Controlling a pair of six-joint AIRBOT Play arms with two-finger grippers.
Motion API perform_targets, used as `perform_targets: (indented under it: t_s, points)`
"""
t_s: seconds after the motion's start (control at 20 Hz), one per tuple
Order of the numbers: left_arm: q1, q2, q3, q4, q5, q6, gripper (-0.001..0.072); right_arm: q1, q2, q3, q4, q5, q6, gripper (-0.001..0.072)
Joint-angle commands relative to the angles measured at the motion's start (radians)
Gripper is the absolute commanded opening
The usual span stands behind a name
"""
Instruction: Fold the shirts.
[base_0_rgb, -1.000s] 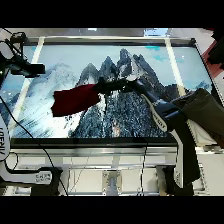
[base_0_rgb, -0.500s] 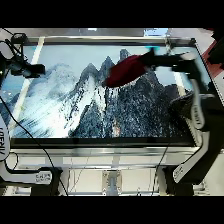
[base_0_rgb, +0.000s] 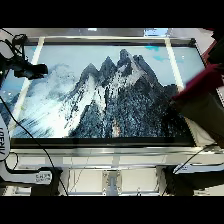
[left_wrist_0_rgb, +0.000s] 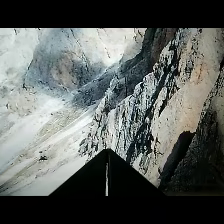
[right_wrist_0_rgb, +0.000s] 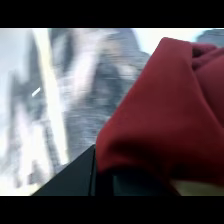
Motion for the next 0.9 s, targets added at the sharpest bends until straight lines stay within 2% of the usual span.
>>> perform_targets:
  t_s: [0.0, 0.15, 0.35, 0.4, 0.45, 0.5, 0.55, 0.7, 0.85]
  points:
    - [-0.001, 0.000, 0.000, -0.097, -0.008, -0.007, 0.0010, -0.216, 0.082, 0.001, -0.108, 0.188, -0.041, 0.0028]
    - [-0.001, 0.000, 0.000, -0.142, -0.018, -0.007, 0.0009, -0.246, 0.085, 0.000, -0.399, 0.215, 0.004, 0.0028]
    - [-0.002, 0.000, 0.000, -0.150, -0.043, -0.007, 0.0009, -0.217, 0.085, -0.026, -0.543, 0.182, 0.000, 0.0032]
    - [-0.002, 0.000, 0.000, -0.153, -0.045, -0.007, 0.0009, -0.208, 0.085, -0.049, -0.550, 0.180, 0.000, 0.0038]
    - [-0.002, 0.000, 0.000, -0.157, -0.049, -0.007, 0.0010, -0.199, 0.085, -0.078, -0.550, 0.182, 0.000, 0.0147]
    - [-0.002, 0.000, 0.000, -0.158, -0.054, -0.007, 0.0009, -0.187, 0.085, -0.103, -0.551, 0.189, 0.001, 0.0299]
    - [-0.001, 0.000, 0.000, -0.158, -0.057, -0.006, 0.0009, -0.175, 0.085, -0.121, -0.556, 0.206, 0.002, 0.0374]
    - [-0.001, 0.000, 0.000, -0.158, -0.056, -0.006, 0.0009, -0.147, 0.088, -0.122, -0.534, 0.209, 0.040, 0.0374]
    - [-0.001, 0.000, 0.000, -0.192, -0.047, -0.006, 0.0009, -0.097, 0.089, -0.123, -0.286, 0.140, 0.050, 0.0373]
